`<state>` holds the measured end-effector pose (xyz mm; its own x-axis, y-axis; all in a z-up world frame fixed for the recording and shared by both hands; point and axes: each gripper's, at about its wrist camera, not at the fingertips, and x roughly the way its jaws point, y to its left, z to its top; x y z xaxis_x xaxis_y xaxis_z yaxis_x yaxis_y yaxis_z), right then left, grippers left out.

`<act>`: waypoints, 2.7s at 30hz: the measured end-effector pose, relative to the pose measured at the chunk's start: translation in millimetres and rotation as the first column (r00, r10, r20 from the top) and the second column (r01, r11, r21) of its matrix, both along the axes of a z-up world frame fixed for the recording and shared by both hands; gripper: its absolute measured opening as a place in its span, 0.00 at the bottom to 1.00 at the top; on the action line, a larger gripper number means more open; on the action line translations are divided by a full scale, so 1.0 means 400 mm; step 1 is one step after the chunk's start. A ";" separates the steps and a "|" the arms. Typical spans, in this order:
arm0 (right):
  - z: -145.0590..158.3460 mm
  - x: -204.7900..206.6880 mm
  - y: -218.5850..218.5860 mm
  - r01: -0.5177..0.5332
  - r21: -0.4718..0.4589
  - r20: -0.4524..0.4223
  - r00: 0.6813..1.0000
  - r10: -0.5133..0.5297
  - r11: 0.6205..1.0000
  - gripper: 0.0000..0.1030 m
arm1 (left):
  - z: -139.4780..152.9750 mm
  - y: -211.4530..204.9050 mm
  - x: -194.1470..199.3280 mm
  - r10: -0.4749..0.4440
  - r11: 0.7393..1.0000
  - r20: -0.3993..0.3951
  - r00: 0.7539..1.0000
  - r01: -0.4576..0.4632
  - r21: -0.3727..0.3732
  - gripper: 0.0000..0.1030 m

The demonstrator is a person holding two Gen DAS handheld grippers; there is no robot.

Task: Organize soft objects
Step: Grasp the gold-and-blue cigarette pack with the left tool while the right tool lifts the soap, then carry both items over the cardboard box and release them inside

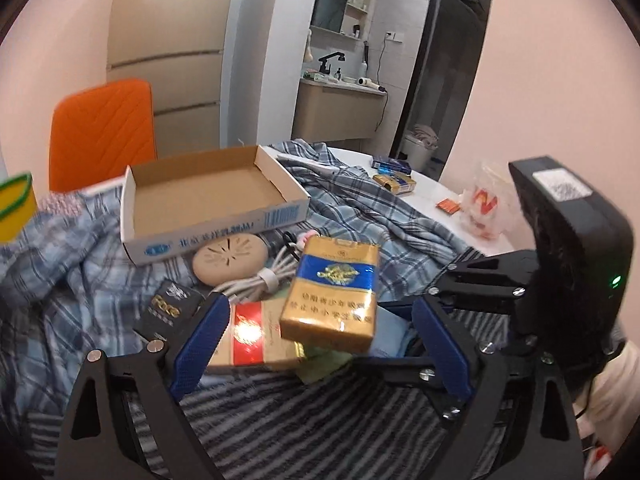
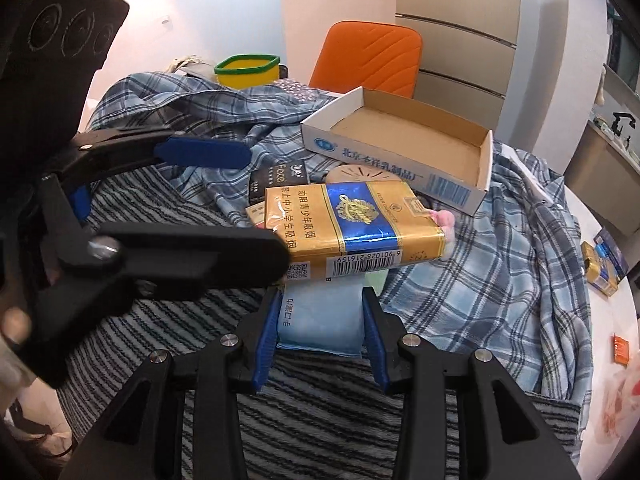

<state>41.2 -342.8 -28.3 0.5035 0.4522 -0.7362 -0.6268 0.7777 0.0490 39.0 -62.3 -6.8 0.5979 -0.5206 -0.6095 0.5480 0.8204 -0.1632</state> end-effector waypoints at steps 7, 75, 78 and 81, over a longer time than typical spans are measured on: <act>0.014 -0.014 -0.007 -0.043 0.025 -0.013 0.999 0.044 0.999 0.40 | -0.014 0.002 0.018 -0.028 1.000 -0.044 0.999 0.028 -0.006 0.87; 0.130 0.442 -0.008 0.424 0.283 0.329 0.800 -0.503 0.860 0.40 | 0.027 0.079 0.318 0.428 0.898 0.377 0.821 -0.434 -0.073 0.50; 0.093 0.479 0.005 0.423 0.234 0.268 0.837 -0.476 0.876 0.40 | 0.018 0.068 0.328 0.425 0.898 0.335 0.841 -0.438 -0.039 0.50; 0.061 0.501 0.013 0.422 0.194 0.220 0.861 -0.458 0.886 0.40 | 0.015 0.057 0.325 0.430 0.895 0.326 0.842 -0.446 -0.028 0.50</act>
